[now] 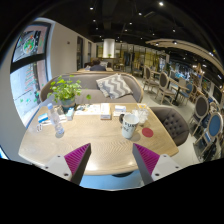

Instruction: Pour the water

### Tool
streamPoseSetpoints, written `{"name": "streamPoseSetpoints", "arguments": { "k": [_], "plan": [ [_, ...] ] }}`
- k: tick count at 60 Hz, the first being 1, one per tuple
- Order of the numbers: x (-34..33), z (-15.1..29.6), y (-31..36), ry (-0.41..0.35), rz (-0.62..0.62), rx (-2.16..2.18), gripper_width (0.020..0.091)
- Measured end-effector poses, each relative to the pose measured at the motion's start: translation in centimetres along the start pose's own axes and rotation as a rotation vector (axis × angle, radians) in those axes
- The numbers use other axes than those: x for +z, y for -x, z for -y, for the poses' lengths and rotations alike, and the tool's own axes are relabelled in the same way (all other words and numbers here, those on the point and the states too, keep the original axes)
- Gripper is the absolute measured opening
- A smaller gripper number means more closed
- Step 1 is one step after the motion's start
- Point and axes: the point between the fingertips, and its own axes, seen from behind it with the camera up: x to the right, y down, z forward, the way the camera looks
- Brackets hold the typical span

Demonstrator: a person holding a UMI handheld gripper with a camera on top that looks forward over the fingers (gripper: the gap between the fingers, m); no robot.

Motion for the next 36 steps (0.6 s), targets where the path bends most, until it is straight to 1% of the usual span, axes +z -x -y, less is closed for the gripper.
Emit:
{"name": "streamPoseSetpoints", "arguments": {
  "k": [7,16,27,36],
  "plan": [
    [0.3,-0.4,0.6,0.01,0.003,-0.02,0.0858],
    [1.6,-1.2,3.8,0.034,0.024,-0.036,0.0861],
    [3.5,-2.6,9.0,0.049,0.055,-0.068,0.0861],
    [5.2,-4.2,15.1,0.072,0.105,-0.082,0.0858]
  ]
}}
